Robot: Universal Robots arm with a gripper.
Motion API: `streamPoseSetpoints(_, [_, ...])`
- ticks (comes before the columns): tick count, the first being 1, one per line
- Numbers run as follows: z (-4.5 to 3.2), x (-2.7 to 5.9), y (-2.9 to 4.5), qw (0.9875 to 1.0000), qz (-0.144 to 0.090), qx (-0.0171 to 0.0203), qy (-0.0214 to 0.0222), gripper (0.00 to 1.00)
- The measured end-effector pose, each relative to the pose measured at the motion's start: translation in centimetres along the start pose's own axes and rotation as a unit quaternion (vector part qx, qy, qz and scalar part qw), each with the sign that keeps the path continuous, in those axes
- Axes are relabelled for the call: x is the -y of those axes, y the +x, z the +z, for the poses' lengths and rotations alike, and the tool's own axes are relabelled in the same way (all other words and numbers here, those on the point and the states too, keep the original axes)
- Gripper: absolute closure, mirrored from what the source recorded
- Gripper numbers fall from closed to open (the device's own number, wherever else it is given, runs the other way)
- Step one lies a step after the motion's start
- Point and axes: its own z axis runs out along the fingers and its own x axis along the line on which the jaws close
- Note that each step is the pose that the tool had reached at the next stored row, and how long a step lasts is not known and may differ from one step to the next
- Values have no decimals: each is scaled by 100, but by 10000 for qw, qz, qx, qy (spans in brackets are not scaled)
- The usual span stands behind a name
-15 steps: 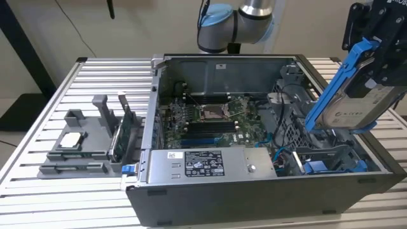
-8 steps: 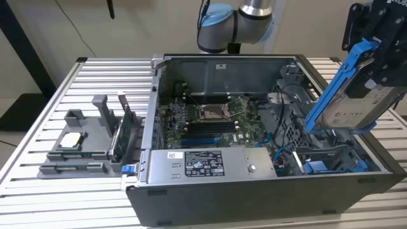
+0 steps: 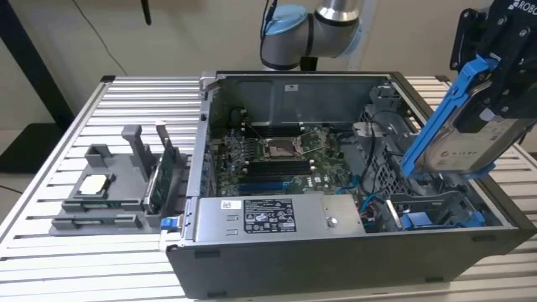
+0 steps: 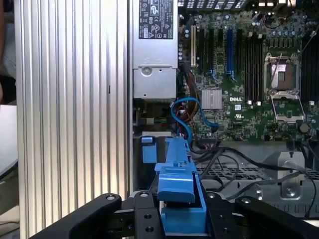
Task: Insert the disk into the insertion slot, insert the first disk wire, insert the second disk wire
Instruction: 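Insert the disk into the insertion slot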
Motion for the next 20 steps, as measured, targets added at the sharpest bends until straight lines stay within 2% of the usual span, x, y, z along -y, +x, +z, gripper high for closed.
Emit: streamPoseSetpoints(20, [125, 11, 26, 10000, 0, -1, 0, 67])
